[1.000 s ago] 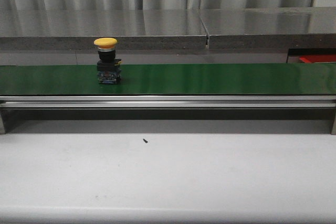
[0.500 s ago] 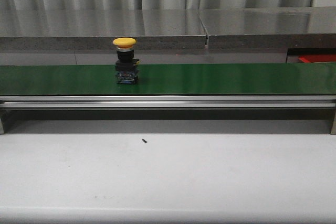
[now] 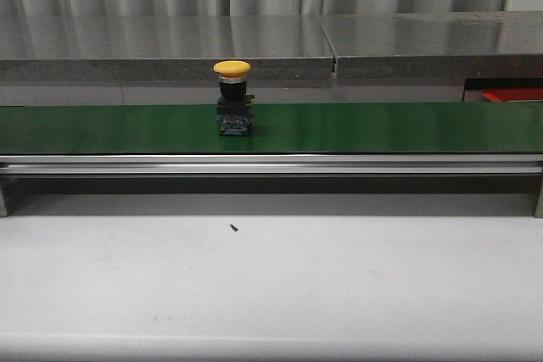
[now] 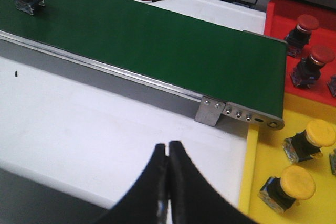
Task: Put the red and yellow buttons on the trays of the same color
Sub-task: 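Set the red button on the green belt and open the left gripper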
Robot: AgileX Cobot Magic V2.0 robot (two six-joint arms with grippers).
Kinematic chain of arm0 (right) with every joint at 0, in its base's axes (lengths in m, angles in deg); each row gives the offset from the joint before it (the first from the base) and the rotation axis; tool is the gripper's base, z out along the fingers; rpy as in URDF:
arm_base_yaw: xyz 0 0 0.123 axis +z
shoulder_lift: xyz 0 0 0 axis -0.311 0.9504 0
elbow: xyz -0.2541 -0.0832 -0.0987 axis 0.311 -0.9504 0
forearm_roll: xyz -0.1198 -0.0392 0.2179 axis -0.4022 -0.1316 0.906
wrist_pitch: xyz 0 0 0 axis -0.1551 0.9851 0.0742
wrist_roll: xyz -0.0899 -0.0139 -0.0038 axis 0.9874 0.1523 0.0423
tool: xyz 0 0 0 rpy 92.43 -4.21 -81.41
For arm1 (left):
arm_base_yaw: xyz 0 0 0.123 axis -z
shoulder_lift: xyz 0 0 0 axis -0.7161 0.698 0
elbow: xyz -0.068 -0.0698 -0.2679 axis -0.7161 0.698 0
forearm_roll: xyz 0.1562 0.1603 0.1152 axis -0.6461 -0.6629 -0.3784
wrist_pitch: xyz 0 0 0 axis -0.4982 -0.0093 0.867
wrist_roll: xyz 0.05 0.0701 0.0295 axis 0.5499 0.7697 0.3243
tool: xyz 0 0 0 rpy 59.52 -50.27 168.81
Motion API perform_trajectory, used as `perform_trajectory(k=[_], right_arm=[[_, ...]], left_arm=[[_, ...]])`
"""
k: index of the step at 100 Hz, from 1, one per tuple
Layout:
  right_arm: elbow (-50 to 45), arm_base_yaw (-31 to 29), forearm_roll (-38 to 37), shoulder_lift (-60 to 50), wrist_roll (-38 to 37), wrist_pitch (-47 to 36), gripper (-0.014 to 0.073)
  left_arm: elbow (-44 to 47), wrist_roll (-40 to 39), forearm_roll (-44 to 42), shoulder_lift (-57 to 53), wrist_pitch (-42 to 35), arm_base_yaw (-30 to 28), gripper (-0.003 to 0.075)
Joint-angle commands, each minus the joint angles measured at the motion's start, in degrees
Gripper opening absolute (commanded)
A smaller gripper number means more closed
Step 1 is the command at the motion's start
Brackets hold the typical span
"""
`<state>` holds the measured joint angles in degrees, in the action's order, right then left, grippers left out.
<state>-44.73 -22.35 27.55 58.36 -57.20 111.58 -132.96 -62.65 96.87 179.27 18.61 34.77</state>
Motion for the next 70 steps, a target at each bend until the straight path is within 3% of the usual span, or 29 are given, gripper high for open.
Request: perform_trajectory(k=[1, 49, 70], right_arm=[[1.5, 0.0, 0.5, 0.2, 0.2, -3.6, -0.0067], [1.5, 0.0, 0.5, 0.2, 0.2, -3.6, -0.0067], [1.5, 0.0, 0.5, 0.2, 0.2, -3.6, -0.0067]], left_arm=[[-1.9, 0.3, 1.1, -2.9, -2.5, 1.4, 0.0699], [-3.9, 2.9, 0.8, -17.6, -2.6, 8.7, 0.0617], [3.8, 3.3, 0.5, -31.3, -3.6, 11.1, 0.0617]])
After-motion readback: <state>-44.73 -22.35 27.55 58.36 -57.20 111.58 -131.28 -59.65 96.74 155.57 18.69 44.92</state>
